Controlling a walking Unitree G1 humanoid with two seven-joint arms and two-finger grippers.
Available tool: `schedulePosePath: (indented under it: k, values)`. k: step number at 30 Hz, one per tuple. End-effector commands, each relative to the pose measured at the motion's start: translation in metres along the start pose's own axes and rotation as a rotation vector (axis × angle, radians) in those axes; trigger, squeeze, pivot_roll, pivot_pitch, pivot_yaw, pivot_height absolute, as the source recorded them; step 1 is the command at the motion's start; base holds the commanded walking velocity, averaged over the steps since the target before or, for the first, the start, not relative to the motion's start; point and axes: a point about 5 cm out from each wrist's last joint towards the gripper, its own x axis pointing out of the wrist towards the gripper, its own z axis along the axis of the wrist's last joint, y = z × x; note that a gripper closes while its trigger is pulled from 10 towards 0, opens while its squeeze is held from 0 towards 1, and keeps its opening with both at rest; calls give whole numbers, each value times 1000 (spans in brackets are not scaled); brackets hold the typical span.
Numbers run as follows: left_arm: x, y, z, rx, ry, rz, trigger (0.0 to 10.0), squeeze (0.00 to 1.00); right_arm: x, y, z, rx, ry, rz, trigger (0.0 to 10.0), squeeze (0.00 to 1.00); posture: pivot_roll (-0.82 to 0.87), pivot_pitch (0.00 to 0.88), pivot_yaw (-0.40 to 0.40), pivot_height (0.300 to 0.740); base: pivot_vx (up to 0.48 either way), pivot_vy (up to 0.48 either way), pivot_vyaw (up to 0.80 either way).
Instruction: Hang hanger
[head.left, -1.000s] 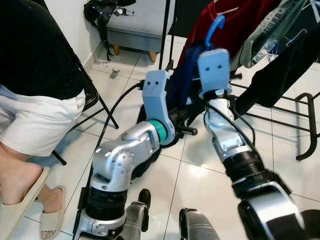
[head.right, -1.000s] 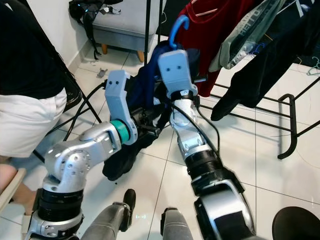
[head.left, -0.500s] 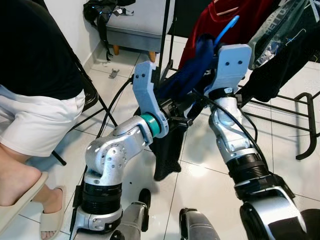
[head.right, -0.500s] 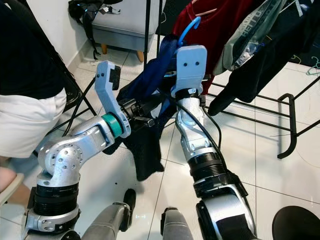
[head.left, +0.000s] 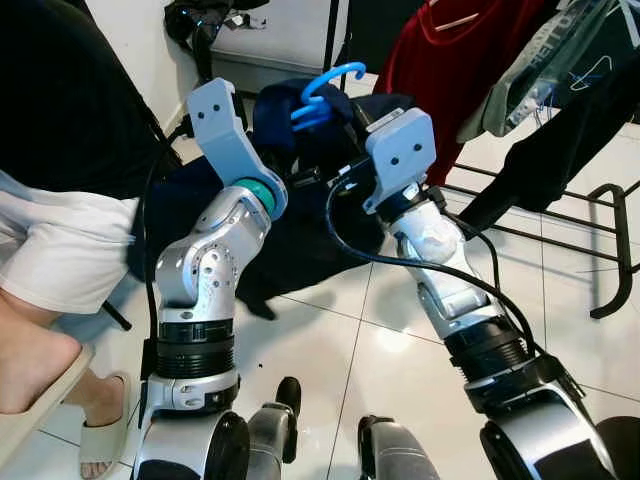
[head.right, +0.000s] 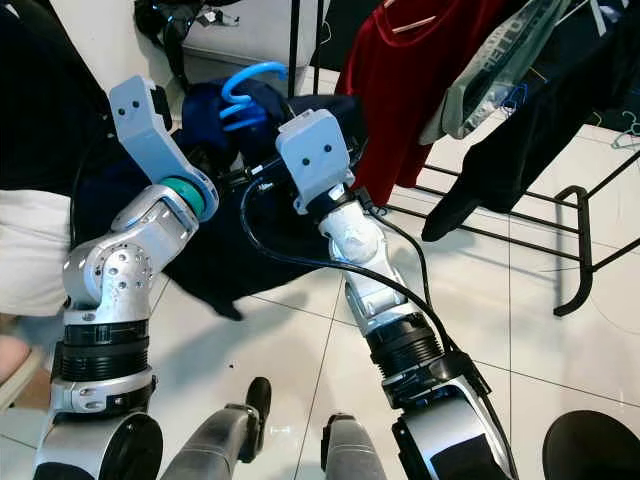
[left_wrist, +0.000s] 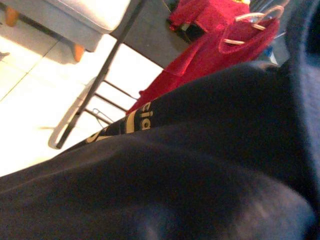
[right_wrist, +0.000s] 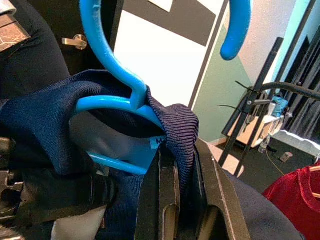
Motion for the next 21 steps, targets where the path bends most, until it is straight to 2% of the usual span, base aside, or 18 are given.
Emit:
schedulePosePath:
  k: [1, 2, 3, 6, 7, 9, 10, 11, 12, 13, 14, 15, 21]
  values:
    - [-7, -39, -18, -8, 51, -206, 10000, 0, 2, -3, 0, 128, 9, -75, 10000, 0, -44, 167, 55, 740, 0, 0, 0]
    - [-7, -39, -18, -8, 51, -206, 10000, 0, 2, -3, 0, 128, 9, -75, 10000, 0, -44, 167, 55, 740, 0, 0, 0]
    - [-10, -49, -25, 7, 69, -254, 10000, 0, 3, -6, 0, 186, 11, -110, 10000, 0, -44, 167, 55, 740, 0, 0, 0]
    - [-12, -55, -30, 16, 78, -277, 10000, 0, 4, -8, 1, 219, 11, -126, 10000, 0, -44, 167, 55, 740, 0, 0, 0]
    - [-13, -59, -31, 108, 61, -304, 10000, 0, 4, -13, 2, 240, 5, -133, 10000, 0, -44, 167, 55, 740, 0, 0, 0]
    - [-19, -57, -37, 379, 23, -343, 10000, 0, 3, -27, 6, 254, -11, -141, 10000, 0, -45, 169, 56, 740, 0, 0, 0]
    - [-19, -57, -37, 379, 23, -343, 10000, 0, 3, -27, 6, 254, -11, -141, 10000, 0, -45, 169, 56, 740, 0, 0, 0]
    - [-22, -55, -41, 473, 18, -360, 10000, 0, 2, -32, 8, 260, -18, -144, 10000, 0, -45, 169, 56, 740, 0, 0, 0]
    - [-22, -55, -41, 473, 18, -360, 10000, 0, 2, -32, 8, 260, -18, -144, 10000, 0, -45, 169, 56, 740, 0, 0, 0]
    - [-24, -52, -44, 523, 13, -361, 10000, 0, 1, -37, 10, 268, -27, -144, 10000, 0, -45, 170, 56, 740, 0, 0, 0]
    - [-24, -52, -44, 523, 13, -361, 10000, 0, 1, -37, 10, 268, -27, -144, 10000, 0, -45, 170, 56, 740, 0, 0, 0]
    - [-26, -51, -47, 548, 9, -366, 10000, 1000, 2, -41, 12, 279, -37, -145, 10000, 0, -44, 171, 56, 740, 0, 0, 0]
    - [-33, -55, -47, 587, -23, -409, 10000, 1000, 3, -43, 16, 290, -45, -133, 10000, 0, -47, 172, 60, 740, 0, 0, 0]
